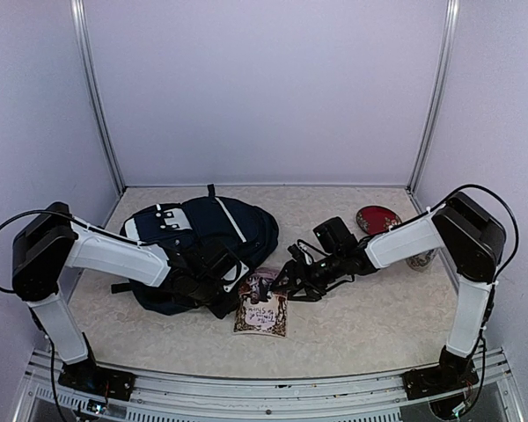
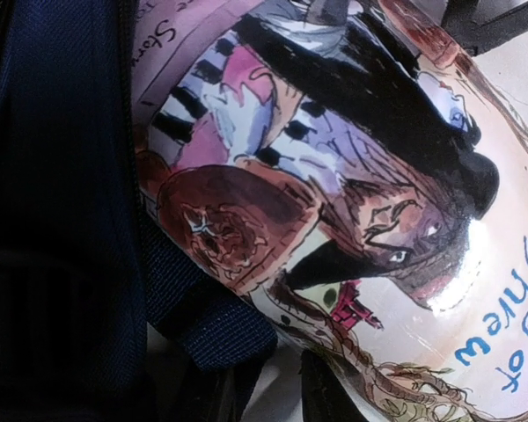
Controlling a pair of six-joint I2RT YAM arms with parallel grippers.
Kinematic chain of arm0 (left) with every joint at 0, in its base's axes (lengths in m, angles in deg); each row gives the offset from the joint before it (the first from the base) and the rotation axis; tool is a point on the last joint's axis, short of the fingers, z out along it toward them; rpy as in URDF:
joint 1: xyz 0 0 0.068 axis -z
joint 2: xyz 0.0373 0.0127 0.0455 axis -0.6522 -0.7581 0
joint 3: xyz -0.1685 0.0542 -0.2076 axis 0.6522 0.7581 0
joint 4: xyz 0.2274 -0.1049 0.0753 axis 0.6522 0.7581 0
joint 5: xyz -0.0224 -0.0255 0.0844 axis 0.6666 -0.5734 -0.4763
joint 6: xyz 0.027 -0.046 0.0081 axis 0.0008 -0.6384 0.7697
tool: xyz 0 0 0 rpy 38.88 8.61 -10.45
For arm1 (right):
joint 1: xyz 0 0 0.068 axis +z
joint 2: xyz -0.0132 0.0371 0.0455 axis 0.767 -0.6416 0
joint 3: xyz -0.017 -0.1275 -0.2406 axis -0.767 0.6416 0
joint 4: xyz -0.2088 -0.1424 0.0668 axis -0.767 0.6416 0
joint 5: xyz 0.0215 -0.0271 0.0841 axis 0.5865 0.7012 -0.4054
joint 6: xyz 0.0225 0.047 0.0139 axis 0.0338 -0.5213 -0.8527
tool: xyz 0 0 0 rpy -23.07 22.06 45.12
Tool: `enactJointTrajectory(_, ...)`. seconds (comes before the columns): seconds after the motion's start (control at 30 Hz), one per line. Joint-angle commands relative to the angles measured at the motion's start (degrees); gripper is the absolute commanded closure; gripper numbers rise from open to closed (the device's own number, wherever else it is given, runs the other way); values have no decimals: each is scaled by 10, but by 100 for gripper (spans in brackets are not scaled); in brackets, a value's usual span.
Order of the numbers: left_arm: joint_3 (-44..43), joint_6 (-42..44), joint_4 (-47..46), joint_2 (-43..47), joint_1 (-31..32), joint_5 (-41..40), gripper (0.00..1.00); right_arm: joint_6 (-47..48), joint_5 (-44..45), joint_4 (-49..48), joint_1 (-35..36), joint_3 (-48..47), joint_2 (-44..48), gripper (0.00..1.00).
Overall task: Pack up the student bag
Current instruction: Pick up the book from the center of the board.
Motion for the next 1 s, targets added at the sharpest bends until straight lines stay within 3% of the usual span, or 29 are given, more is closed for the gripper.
enactJointTrajectory(0.0,-4,13,-26,-70,12,79,73,-40,-52,-106,9,-27,-16,25)
enactJointTrajectory(0.2,-1,20,-40,-71,9,84,73,-55,-48,-128,3,-35,-15,25)
enactJointTrajectory(0.53,-8,24,-99,-80,-21,112,73,-60,-93,-133,3,-86,-97,24)
enactJointTrajectory(0.7,-35,30,-120,-94,-27,123,73,-22,-77,-79,10,-120,-101,25)
enactJointTrajectory(0.77,-43,30,-121,-101,-27,126,73,-20,-76,-78,11,-119,-100,32)
enactJointTrajectory(0.97,-29,29,-126,-87,-32,125,73,7,-54,-57,2,-90,-58,69)
